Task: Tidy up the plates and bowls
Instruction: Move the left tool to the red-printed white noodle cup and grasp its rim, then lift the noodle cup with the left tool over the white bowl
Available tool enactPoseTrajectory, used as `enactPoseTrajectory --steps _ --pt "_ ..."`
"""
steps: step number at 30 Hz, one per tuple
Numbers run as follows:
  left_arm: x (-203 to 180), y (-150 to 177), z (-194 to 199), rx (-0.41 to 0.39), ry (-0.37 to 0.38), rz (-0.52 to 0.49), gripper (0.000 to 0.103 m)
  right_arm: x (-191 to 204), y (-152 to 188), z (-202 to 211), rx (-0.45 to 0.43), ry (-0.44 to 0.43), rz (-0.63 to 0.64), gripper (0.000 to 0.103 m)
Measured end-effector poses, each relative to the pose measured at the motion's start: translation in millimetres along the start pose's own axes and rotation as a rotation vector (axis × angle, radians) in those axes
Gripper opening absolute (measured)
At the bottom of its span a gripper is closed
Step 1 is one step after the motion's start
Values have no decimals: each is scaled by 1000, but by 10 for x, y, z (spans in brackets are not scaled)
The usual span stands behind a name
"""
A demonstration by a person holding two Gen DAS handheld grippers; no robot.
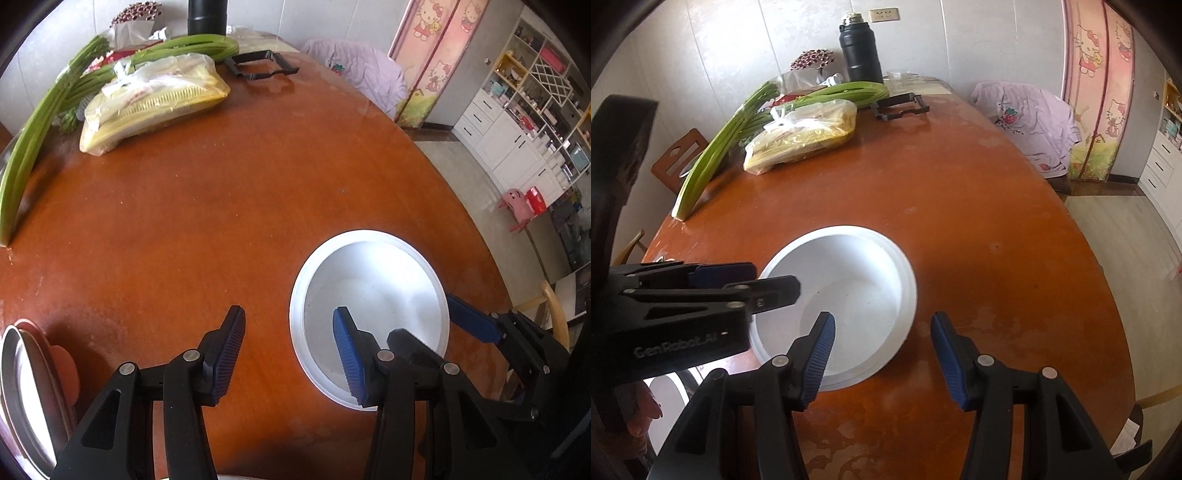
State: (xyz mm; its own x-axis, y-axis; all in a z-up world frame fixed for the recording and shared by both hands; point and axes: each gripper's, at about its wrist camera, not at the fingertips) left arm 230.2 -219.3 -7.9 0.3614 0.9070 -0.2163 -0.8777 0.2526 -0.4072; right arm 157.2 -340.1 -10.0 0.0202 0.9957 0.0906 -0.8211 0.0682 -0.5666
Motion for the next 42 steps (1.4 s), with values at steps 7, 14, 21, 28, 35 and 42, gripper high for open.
enactPoseTrajectory --steps 7,14,21,28,35,42 --pt "3 11 -119 48 26 -3 30 100 23 -28 14 -41 21 52" --pt "6 23 -162 65 43 1 19 189 55 -9 6 -56 42 51" --pt "-1 33 -40 40 44 -1 19 233 48 74 -11 -59 48 51" --pt "17 78 85 23 49 -7 20 279 74 185 -27 -64 54 51" --pt "63 169 210 5 49 -3 20 358 113 280 -40 -66 66 51" --pt "99 211 327 -17 52 -2 20 446 147 397 -61 -69 81 51"
Point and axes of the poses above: each gripper's, at about its wrist camera, not at the fingertips, and z roughly against the way its jaws point, x to its left, y to its underside, and after that the axes turned 3 degrees about y, right-handed
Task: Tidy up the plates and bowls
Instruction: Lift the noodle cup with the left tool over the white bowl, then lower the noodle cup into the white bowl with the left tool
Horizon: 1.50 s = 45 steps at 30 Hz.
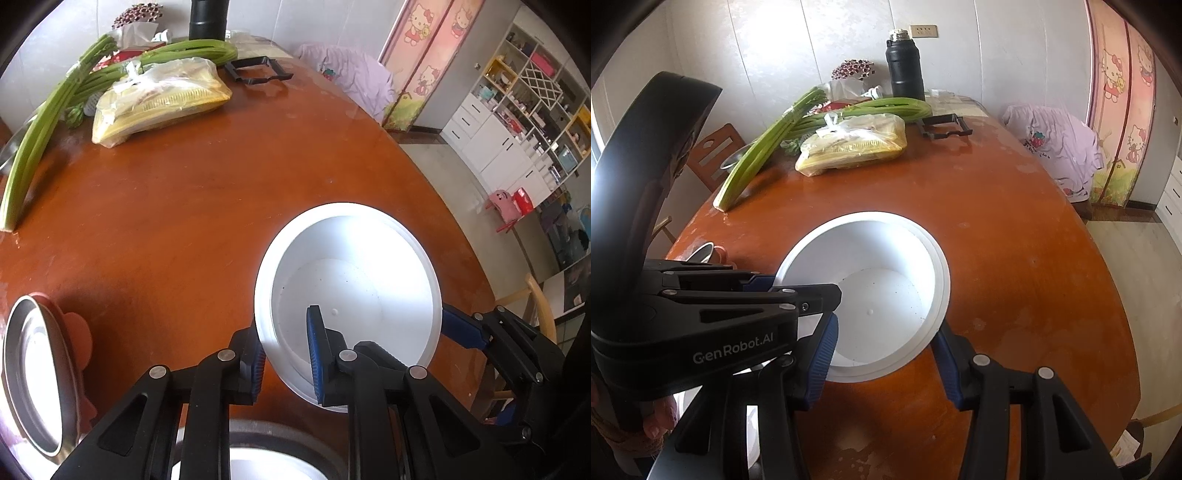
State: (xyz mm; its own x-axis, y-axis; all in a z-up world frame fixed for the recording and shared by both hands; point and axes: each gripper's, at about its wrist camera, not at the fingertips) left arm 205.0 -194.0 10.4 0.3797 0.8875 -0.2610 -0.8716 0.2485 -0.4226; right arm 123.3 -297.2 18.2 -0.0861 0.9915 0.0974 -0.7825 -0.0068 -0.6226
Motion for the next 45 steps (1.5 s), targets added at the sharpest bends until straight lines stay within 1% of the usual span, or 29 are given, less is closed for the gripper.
enactPoseTrajectory --steps 18,29,45 --pt "55 223 477 -85 -26 -1 20 319 39 339 -65 -18 54 51" --pt "165 442 759 -135 -42 21 20 575 130 551 -103 -36 107 51" --pt "306 845 1054 -182 -59 55 21 873 305 720 -126 -69 165 51"
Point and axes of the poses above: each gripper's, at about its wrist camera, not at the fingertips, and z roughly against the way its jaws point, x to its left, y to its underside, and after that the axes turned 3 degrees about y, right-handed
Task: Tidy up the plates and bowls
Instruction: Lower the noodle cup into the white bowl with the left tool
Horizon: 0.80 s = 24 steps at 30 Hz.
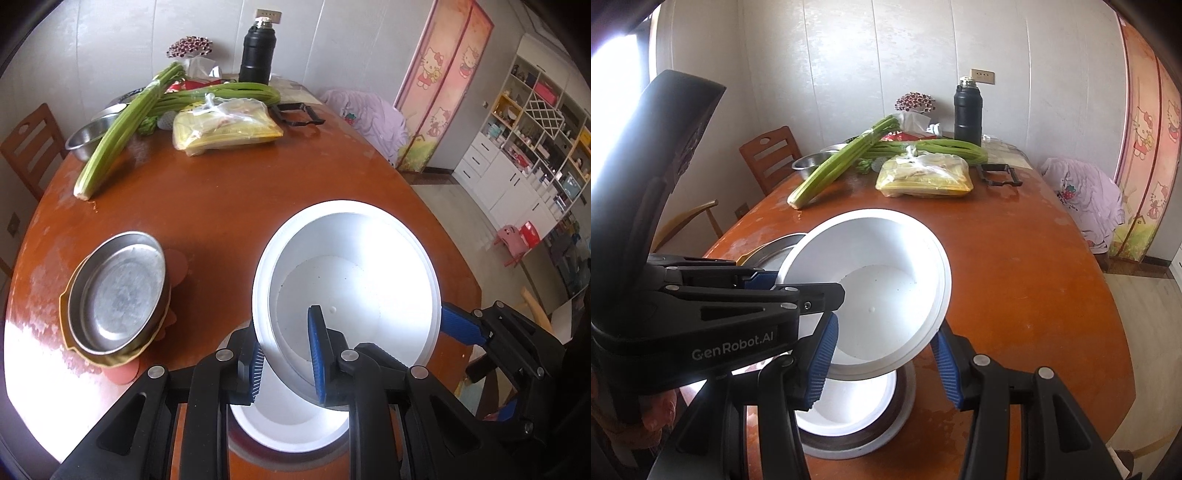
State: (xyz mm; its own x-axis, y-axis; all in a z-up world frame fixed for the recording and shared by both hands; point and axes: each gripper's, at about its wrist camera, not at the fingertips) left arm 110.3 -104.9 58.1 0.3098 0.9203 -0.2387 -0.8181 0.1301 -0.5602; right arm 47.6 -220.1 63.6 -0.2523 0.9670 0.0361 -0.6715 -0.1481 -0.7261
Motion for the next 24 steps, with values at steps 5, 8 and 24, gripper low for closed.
enactPoseTrajectory --steps 5,8,24 --pt "26 124 57 -1 -9 9 22 93 75 28 2 -12 13 51" --pt "53 180 85 -3 -15 17 22 138 113 46 3 -21 20 51" --pt "116 387 114 10 -33 44 23 257 255 42 20 -54 40 51"
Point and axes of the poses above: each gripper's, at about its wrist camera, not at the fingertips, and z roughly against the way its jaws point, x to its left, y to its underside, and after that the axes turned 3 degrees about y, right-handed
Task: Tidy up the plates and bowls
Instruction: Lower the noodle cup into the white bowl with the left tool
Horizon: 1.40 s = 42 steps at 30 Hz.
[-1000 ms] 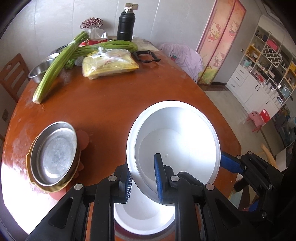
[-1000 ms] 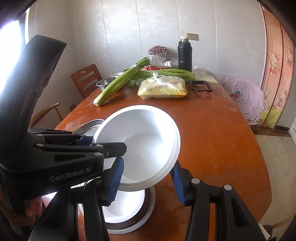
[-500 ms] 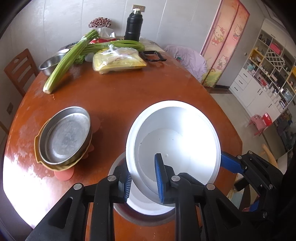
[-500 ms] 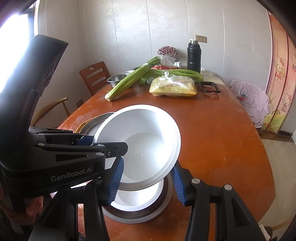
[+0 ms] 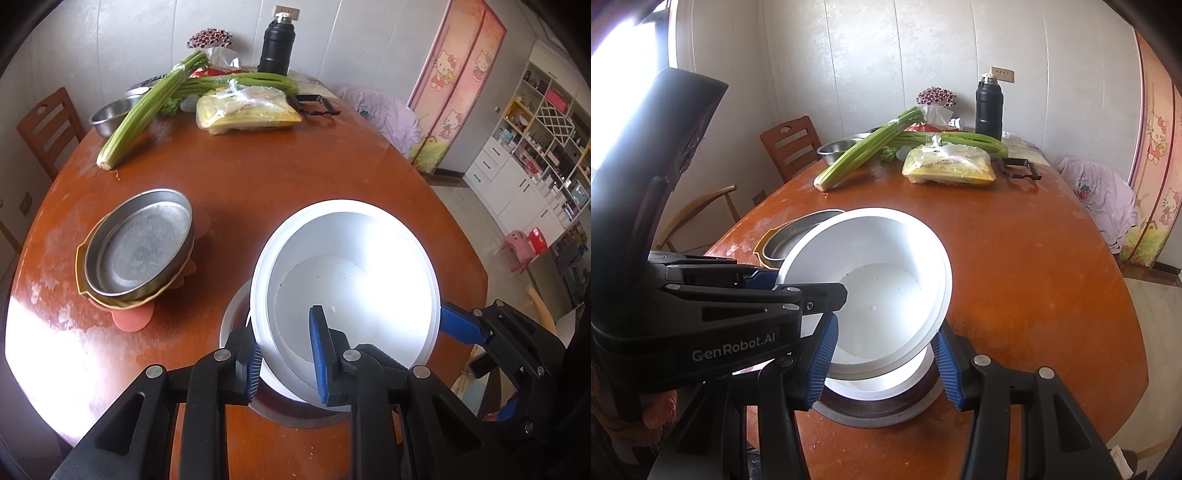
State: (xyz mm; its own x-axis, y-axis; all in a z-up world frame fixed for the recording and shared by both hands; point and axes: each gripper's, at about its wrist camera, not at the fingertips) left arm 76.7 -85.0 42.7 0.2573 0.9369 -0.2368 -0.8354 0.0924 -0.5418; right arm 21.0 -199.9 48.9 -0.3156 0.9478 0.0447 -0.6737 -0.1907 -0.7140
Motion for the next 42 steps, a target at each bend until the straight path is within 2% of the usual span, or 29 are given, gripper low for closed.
enactPoseTrajectory --steps 27,42 --pt "102 192 -250 60 -14 31 23 76 174 -197 77 -16 31 51" --pt "80 233 -248 50 -35 20 23 76 193 -225 90 -25 30 51"
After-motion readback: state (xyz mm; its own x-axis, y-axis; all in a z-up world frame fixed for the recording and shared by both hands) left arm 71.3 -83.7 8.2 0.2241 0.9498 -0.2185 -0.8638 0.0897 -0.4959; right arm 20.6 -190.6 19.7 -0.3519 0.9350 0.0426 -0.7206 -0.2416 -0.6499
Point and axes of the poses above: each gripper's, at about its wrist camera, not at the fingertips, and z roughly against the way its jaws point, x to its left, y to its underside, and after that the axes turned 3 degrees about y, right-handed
